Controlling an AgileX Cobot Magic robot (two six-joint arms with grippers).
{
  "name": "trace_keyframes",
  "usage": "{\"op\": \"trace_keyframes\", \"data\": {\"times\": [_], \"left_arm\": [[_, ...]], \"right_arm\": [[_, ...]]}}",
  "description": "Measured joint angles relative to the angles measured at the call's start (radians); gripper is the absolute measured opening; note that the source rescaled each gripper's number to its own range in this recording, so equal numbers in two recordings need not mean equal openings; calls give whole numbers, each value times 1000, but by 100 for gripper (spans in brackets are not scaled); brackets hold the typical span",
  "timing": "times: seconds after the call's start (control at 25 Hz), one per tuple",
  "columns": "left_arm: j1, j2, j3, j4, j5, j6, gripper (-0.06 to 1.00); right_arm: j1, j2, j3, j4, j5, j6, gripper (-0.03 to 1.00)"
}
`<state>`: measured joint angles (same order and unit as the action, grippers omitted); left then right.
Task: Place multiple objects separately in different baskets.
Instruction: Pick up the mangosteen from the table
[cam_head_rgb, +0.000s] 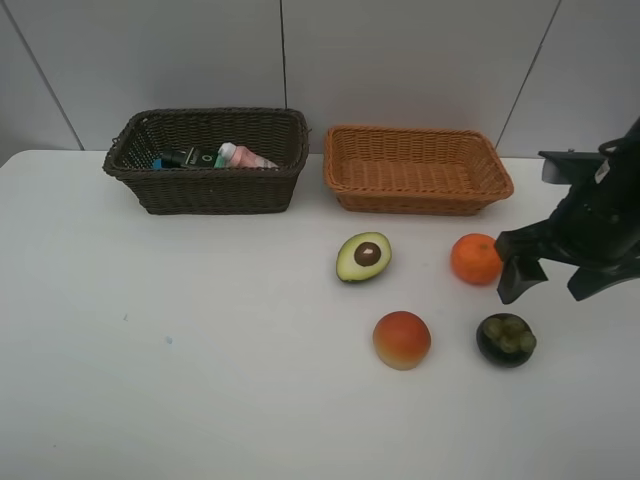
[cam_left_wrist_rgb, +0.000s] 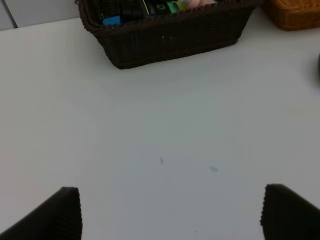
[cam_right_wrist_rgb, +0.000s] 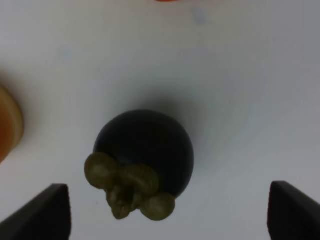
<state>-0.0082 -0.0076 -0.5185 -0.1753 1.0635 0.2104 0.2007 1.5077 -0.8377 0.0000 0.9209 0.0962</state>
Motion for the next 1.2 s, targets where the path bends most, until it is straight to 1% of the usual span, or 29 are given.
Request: {"op": "trace_keyframes", "data": {"times": [0.28, 0.48, 0.72, 0.88, 1.2], "left_arm": [[0, 0, 0, 0, 0, 0, 88], [0, 0, 0, 0, 0, 0, 88], [0, 0, 0, 0, 0, 0, 88], [0, 0, 0, 0, 0, 0, 88], [0, 0, 0, 0, 0, 0, 88]], "right_arm": [[1, 52, 1, 28, -29, -20, 99], [1, 94, 9, 49, -75, -22, 99], [1, 142, 22, 74, -95, -22, 99], [1, 149, 58, 80, -139, -22, 99], [1, 161, 75, 109, -184, -22, 99]]}}
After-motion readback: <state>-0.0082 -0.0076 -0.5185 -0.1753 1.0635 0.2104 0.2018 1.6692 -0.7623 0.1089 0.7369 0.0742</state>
